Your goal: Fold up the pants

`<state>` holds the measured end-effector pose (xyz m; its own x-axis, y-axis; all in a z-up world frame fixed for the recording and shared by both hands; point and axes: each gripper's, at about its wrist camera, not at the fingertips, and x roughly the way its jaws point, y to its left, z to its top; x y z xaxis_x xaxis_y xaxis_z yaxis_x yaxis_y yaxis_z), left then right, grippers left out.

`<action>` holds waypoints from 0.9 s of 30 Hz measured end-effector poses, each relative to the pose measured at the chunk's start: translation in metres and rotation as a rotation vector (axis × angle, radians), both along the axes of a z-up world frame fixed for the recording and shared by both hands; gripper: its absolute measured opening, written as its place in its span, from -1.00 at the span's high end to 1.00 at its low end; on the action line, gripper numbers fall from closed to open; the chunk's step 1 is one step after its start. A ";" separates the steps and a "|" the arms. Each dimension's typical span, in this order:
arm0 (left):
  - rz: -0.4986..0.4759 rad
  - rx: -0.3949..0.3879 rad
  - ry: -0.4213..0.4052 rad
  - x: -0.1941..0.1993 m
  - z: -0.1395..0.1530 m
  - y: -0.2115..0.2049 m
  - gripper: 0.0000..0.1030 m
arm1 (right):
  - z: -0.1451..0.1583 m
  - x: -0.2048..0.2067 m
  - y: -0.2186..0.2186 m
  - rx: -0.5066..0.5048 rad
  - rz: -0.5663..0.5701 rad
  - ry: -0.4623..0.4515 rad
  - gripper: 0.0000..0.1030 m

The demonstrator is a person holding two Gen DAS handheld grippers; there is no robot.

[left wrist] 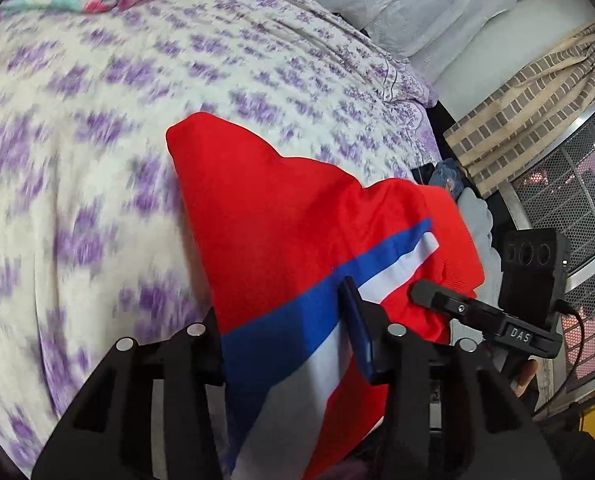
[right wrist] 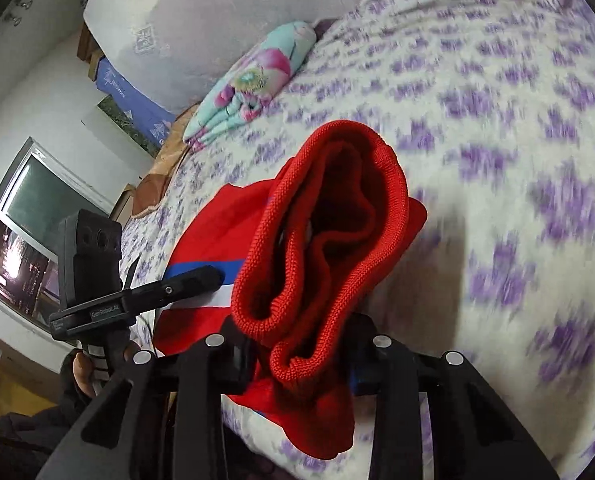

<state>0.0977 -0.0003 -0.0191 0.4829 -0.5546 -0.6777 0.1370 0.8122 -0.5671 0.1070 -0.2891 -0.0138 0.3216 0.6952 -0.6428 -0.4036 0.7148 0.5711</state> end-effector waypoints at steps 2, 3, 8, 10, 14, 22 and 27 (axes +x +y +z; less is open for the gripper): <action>-0.003 0.007 -0.018 0.019 0.014 -0.002 0.15 | 0.019 0.020 0.001 -0.009 -0.008 -0.033 0.34; -0.006 0.024 -0.051 0.037 0.029 -0.005 0.15 | 0.029 0.030 0.002 -0.015 -0.012 -0.059 0.34; 0.011 0.066 -0.135 0.120 0.072 -0.008 0.14 | 0.081 0.109 0.016 -0.075 -0.051 -0.212 0.34; 0.034 0.092 -0.151 0.167 0.077 -0.007 0.11 | 0.089 0.145 0.027 -0.106 -0.079 -0.253 0.32; 0.064 0.185 -0.145 0.267 0.050 -0.006 -0.46 | 0.068 0.233 0.057 -0.161 -0.159 -0.307 -0.30; 0.196 0.323 -0.088 0.281 0.002 0.039 -0.46 | 0.006 0.248 0.055 -0.391 -0.364 -0.368 -0.50; 0.238 0.447 -0.238 0.168 0.047 0.024 -0.91 | 0.052 0.150 0.010 -0.251 -0.425 -0.418 -0.71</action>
<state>0.2661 0.0242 0.0277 0.7278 -0.0959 -0.6790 0.0030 0.9906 -0.1367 0.2573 -0.2789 0.0382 0.7941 0.2970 -0.5302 -0.2085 0.9527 0.2213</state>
